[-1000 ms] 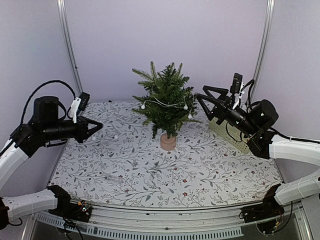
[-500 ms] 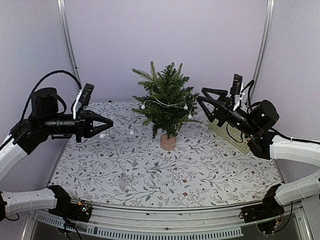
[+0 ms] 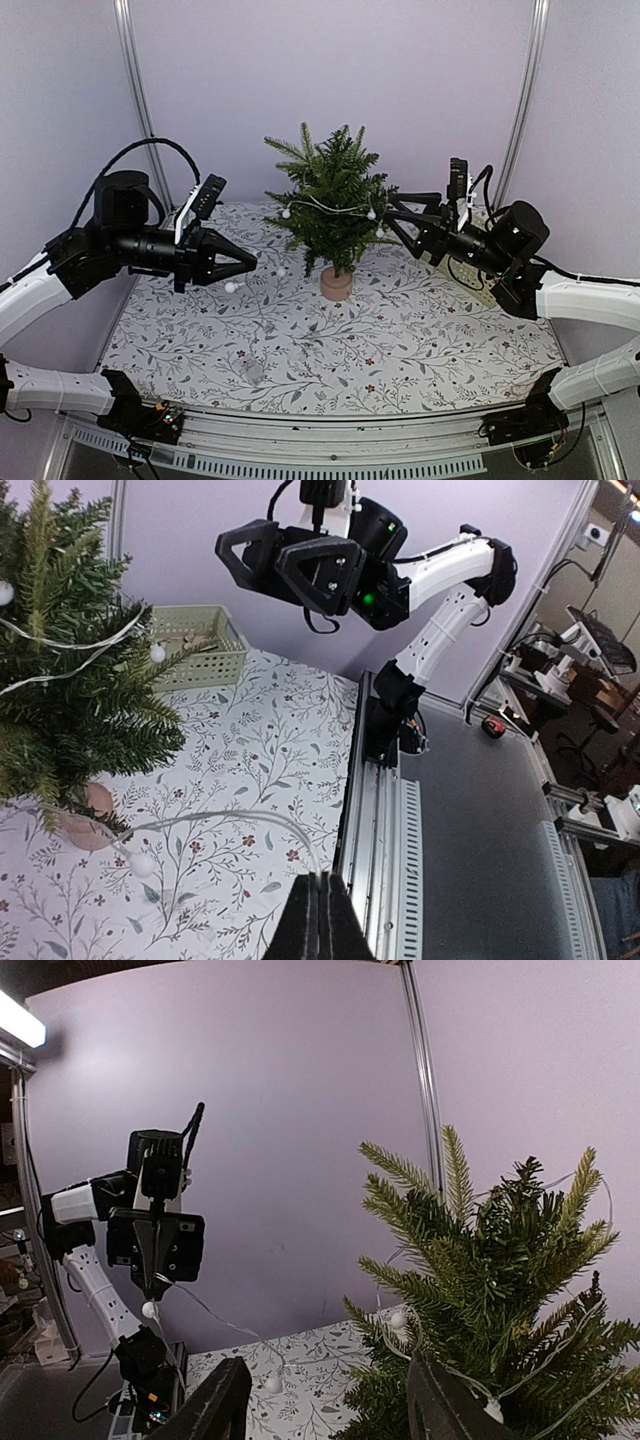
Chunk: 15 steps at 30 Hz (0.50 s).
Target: Decorate the small christmas tree
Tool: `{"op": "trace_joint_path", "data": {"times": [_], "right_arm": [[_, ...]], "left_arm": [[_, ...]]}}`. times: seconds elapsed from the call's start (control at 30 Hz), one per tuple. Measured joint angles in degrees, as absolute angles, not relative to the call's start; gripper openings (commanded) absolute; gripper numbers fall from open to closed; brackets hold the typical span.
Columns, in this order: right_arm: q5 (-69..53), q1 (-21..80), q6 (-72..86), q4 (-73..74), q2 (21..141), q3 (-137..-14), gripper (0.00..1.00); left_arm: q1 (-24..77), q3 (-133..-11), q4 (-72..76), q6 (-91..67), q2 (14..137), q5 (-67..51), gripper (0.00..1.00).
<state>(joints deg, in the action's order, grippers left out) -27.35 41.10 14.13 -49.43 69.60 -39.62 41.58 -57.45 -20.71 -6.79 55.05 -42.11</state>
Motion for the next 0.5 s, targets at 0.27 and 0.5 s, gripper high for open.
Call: {"op": "trace_joint_path", "data": {"times": [0.27, 0.5], "right_arm": [[-27.6, 41.3, 14.0, -48.0, 69.6, -39.6, 0.56], [-27.6, 41.3, 13.9, -47.5, 69.6, -39.6, 0.56]], "left_arm": [[41.6, -51.5, -20.5, -7.1, 54.6, -42.9, 0.0], [41.7, -45.9, -21.3, -8.3, 51.0, -41.9, 0.0]]}}
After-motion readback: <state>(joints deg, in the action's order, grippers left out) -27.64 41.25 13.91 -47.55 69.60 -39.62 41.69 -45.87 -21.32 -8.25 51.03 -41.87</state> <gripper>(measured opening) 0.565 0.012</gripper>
